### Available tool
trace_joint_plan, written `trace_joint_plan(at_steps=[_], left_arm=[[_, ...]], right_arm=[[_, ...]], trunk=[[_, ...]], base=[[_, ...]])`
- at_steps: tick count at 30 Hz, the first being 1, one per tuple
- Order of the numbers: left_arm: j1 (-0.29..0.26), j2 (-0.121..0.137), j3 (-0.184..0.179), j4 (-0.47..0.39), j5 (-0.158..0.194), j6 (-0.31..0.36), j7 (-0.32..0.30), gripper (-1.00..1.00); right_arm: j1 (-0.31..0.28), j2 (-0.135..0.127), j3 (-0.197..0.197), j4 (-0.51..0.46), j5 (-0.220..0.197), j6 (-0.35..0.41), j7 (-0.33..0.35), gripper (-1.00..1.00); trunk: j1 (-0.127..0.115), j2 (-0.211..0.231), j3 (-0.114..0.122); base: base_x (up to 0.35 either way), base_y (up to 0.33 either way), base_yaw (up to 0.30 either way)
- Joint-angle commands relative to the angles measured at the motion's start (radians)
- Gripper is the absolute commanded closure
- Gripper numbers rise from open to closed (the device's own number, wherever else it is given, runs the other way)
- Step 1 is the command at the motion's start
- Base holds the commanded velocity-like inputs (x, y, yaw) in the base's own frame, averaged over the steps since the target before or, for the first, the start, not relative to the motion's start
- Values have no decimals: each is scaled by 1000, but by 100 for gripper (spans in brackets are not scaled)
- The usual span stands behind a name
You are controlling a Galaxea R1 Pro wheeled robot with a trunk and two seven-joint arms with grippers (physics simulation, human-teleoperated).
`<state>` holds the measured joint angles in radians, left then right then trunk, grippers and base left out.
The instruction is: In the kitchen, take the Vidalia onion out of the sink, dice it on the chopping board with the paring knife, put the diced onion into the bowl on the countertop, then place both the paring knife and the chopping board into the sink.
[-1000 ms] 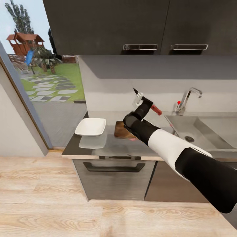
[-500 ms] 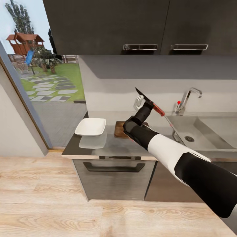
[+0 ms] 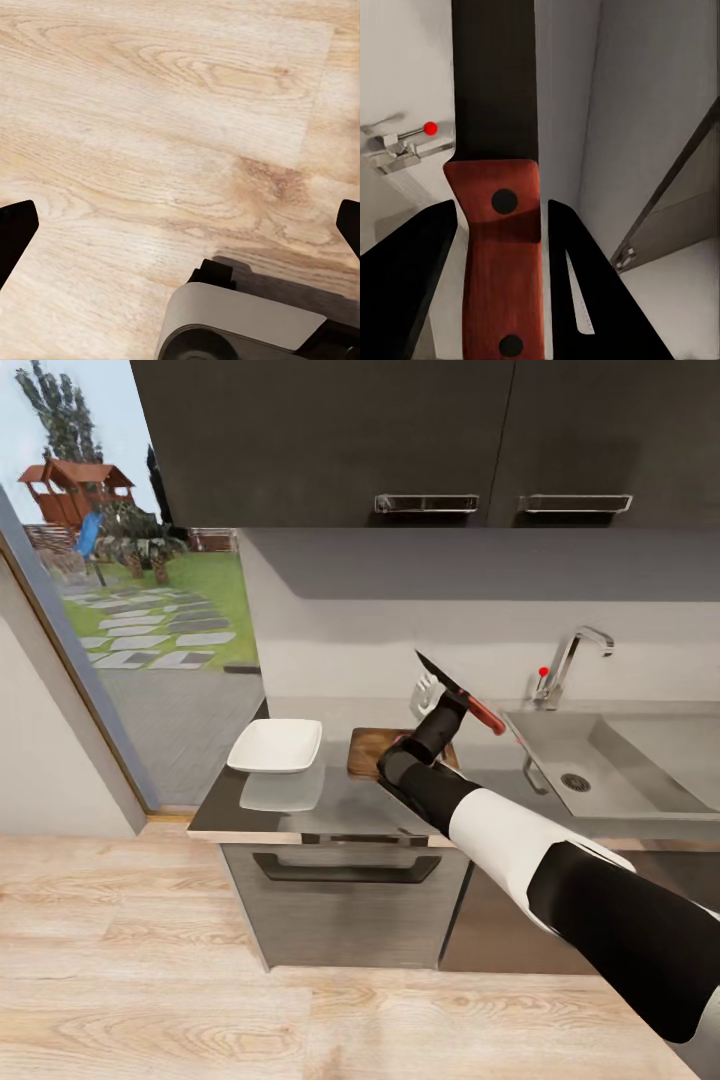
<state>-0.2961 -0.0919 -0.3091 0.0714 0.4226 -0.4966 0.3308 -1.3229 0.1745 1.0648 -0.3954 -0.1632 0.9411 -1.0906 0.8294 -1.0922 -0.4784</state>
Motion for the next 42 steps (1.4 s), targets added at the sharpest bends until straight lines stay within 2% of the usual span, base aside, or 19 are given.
trace_joint_plan(at_steps=[1, 7, 11, 23, 25, 28, 31, 40, 42], left_arm=[[-1, -1, -8, 4, 5, -5, 2, -100], [-1, -2, -8, 4, 5, -5, 2, -100], [-1, -2, -8, 4, 5, -5, 2, -100], [-1, -2, -8, 4, 5, -5, 2, -100], [-1, -2, -8, 4, 5, -5, 2, -100], [-1, -2, -8, 4, 5, -5, 3, -100], [-1, -2, -8, 4, 5, -5, 3, -100], [-1, -2, -8, 4, 5, -5, 2, -100], [-1, -1, -8, 4, 5, -5, 2, -100]], right_arm=[[6, 0, 7, 1, -10, 5, -33, 100], [20, 0, 8, 1, -10, 5, -142, 100], [41, 0, 9, 1, -10, 2, -179, 100], [77, 0, 15, 0, -9, -15, -183, 100], [90, 0, 24, 0, -9, -32, -183, 100], [97, 0, 74, -1, -9, -53, -182, 100], [99, 0, 98, -5, -9, -58, -180, 100], [102, 0, 109, -54, -9, -89, -184, 100], [102, 0, 126, -61, -10, -91, -181, 100]], trunk=[[0, -1, -1], [0, -1, -1], [0, -1, -1], [0, -1, -1], [0, -1, -1], [0, -1, -1], [0, -1, -1], [0, -1, -1], [0, -1, -1]], base=[[0, 0, 0], [0, 0, 0], [0, 0, 0], [0, 0, 0], [0, 0, 0], [0, 0, 0], [0, 0, 0], [0, 0, 0], [0, 0, 0]])
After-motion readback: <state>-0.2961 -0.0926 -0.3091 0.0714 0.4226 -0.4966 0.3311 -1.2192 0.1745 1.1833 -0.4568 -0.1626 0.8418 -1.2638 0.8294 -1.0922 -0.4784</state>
